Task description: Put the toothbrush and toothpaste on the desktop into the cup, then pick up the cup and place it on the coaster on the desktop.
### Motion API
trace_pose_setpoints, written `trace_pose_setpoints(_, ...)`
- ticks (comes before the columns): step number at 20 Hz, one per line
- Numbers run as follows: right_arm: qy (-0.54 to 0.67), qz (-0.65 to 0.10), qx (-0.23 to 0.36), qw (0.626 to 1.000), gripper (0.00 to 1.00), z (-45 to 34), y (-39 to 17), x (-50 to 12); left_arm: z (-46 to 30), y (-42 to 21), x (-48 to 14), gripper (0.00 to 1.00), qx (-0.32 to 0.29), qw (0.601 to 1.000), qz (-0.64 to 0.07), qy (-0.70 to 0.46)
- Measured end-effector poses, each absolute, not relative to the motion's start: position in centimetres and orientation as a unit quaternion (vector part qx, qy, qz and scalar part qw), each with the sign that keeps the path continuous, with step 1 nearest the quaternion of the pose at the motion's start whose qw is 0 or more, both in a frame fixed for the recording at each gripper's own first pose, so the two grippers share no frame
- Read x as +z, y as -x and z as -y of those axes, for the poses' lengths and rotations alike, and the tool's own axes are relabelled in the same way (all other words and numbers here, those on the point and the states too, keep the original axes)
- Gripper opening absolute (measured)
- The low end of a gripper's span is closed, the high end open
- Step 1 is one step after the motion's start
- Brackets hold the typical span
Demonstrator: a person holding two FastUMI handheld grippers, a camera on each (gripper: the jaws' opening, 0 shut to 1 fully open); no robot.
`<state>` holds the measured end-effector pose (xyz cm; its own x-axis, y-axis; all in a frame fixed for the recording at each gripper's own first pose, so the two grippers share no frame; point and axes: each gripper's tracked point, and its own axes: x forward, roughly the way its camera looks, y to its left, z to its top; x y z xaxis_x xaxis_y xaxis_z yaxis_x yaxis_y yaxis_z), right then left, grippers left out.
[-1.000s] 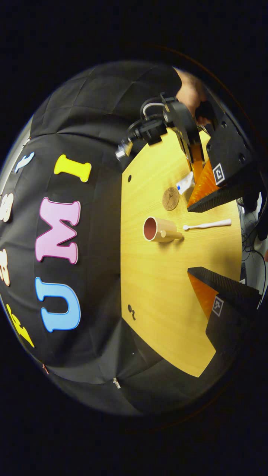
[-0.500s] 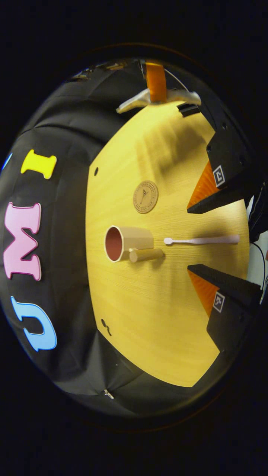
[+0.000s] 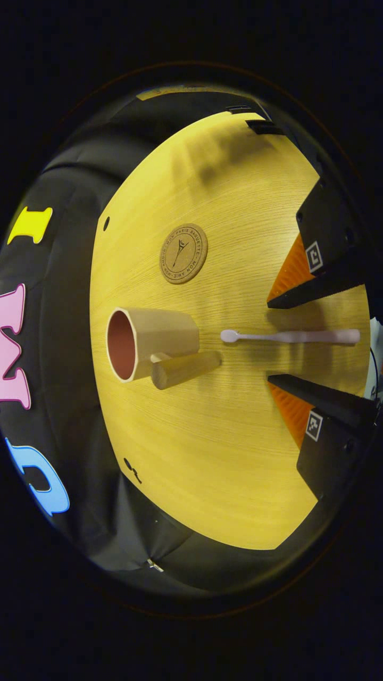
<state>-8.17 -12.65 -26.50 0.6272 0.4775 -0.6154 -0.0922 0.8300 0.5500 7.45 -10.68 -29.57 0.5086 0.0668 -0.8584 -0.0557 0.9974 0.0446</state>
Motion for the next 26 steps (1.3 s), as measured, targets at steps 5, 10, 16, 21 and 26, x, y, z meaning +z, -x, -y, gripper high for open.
trace_pose_setpoints(5, -0.260, -0.390, 0.157, 0.869, 0.19, 13.6, 7.9, -26.2, 11.0, -7.6, -30.5, 0.75, 0.027, 0.857, -0.515, -0.016)
trace_pose_setpoints(10, -0.299, -0.381, 0.150, 0.862, 0.19, 12.9, 6.7, -26.1, 11.4, -7.5, -30.7, 0.72, 0.032, 0.849, -0.526, 0.031)
trace_pose_setpoints(16, -0.339, -0.356, 0.137, 0.860, 0.19, 11.7, 4.4, -24.7, 12.6, -7.7, -30.9, 0.41, -0.021, 0.852, -0.523, -0.011)
trace_pose_setpoints(21, -0.353, -0.333, 0.109, 0.867, 0.19, 10.9, 3.4, -23.4, 13.1, -7.8, -30.7, 0.14, -0.063, 0.843, -0.532, -0.039)
trace_pose_setpoints(26, -0.360, -0.309, 0.085, 0.876, 0.19, 8.7, 3.2, -21.6, 13.2, -8.1, -30.8, 0.07, -0.108, 0.845, -0.519, -0.077)
